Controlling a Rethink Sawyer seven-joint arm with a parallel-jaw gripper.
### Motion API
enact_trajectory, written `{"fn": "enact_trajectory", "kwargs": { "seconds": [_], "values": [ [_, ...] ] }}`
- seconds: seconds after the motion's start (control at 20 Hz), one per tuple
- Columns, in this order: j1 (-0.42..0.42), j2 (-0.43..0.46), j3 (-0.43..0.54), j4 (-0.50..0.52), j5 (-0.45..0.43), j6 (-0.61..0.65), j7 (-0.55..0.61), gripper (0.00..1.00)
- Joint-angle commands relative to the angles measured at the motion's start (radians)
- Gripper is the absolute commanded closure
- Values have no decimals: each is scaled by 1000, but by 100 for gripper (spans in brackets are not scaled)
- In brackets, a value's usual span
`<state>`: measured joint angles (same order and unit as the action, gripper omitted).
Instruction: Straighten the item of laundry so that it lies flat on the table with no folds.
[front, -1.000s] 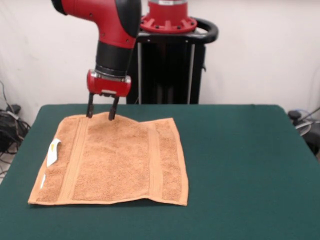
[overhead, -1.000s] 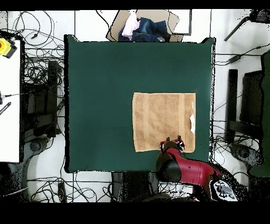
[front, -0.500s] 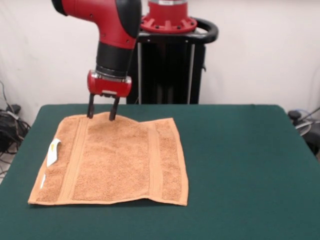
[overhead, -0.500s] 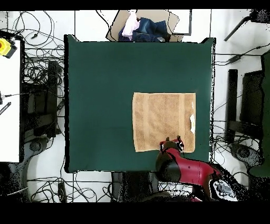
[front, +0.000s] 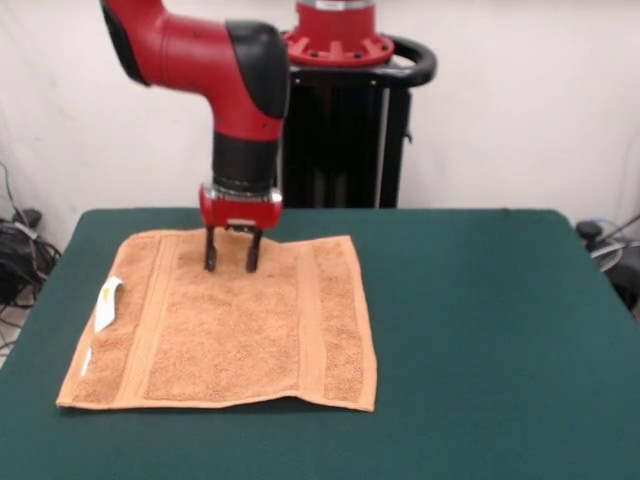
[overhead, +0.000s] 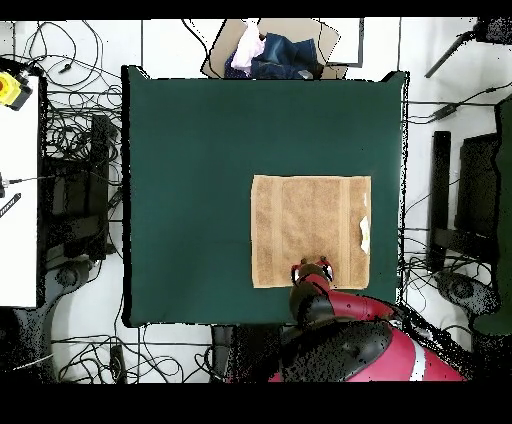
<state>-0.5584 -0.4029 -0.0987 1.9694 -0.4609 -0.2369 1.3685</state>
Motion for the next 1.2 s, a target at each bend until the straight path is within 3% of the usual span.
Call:
{"fn": "enact_trajectory", "kwargs": {
  "seconds": [0.05,0.65,0.8,1.2],
  "values": [
    [-15,132,148,-94,101,-24,258,0],
    [23,101,137,-94,163,70,239,0],
    [64,97,96,-109,157,133,192,0],
    [33,-55,74,0,76,96,169,0]
  ]
}}
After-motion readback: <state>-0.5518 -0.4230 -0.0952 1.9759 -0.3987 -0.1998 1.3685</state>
